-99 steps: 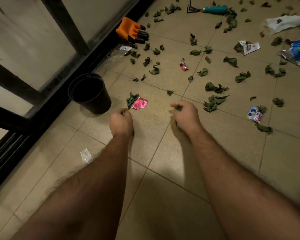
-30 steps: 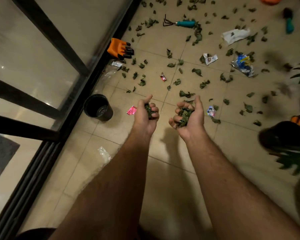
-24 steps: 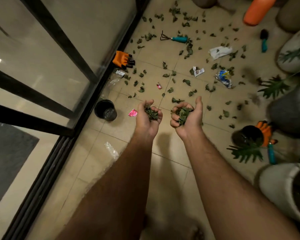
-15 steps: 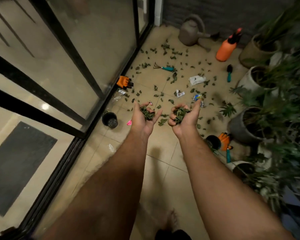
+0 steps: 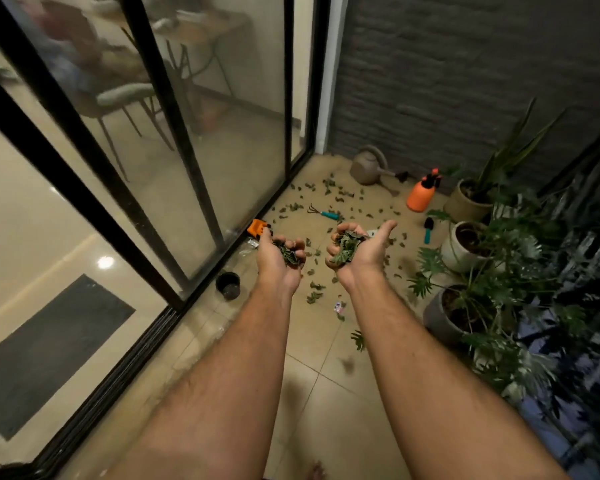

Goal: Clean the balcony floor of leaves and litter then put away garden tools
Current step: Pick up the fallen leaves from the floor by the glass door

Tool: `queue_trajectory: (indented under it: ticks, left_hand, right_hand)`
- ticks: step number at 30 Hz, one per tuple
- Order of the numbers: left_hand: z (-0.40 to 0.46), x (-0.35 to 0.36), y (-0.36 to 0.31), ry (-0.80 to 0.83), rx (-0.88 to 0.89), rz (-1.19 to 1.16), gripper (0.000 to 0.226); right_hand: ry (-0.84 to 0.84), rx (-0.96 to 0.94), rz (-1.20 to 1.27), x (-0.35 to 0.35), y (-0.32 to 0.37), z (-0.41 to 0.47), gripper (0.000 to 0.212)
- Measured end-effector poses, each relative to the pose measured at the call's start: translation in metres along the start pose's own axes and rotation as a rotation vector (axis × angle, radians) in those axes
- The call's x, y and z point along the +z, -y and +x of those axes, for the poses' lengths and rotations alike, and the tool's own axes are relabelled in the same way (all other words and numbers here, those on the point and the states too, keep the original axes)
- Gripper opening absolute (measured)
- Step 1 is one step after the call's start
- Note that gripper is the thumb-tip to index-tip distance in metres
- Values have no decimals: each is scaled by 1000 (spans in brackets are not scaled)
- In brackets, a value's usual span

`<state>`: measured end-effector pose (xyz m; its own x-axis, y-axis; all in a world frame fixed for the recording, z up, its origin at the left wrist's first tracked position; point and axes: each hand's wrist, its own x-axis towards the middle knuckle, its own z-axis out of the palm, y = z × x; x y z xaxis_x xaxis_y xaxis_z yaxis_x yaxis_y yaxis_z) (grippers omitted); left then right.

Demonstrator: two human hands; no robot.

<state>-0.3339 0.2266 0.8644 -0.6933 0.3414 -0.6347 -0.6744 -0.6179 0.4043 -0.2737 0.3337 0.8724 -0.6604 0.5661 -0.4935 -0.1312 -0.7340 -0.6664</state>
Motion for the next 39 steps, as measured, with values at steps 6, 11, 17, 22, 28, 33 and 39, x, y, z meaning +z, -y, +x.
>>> queue_trajectory:
  ticks: [6,11,17,22,28,33,39]
  left_hand:
    - [-31,-19,-40,-9,44,25,40]
    - [-37,-57,-90,11,89,-30,34]
    - [-60,-112,-149,-78,203,-87,30]
    - [-64,-139,-189,-168,317,-180,34]
    - [-68,-161,-215,-275,496,-316,43]
    - [-96,-204,-210,-362,636,-461,47]
    - [-169,-290,-198,-539,779,-645,44]
  right_hand:
    - [24,3,-152,33,-21,-23,55]
    - [79,58,-218,70,-61,-36,35]
    - [266,170,-250,128,-122,-61,23]
    - [407,275,-354,181,-155,-65,27]
    - [633,394,-548,228,-183,-56,33]
    - [802,516,-721,235,-236,-83,36]
    - [984,660,-868,223,-312,-167,33]
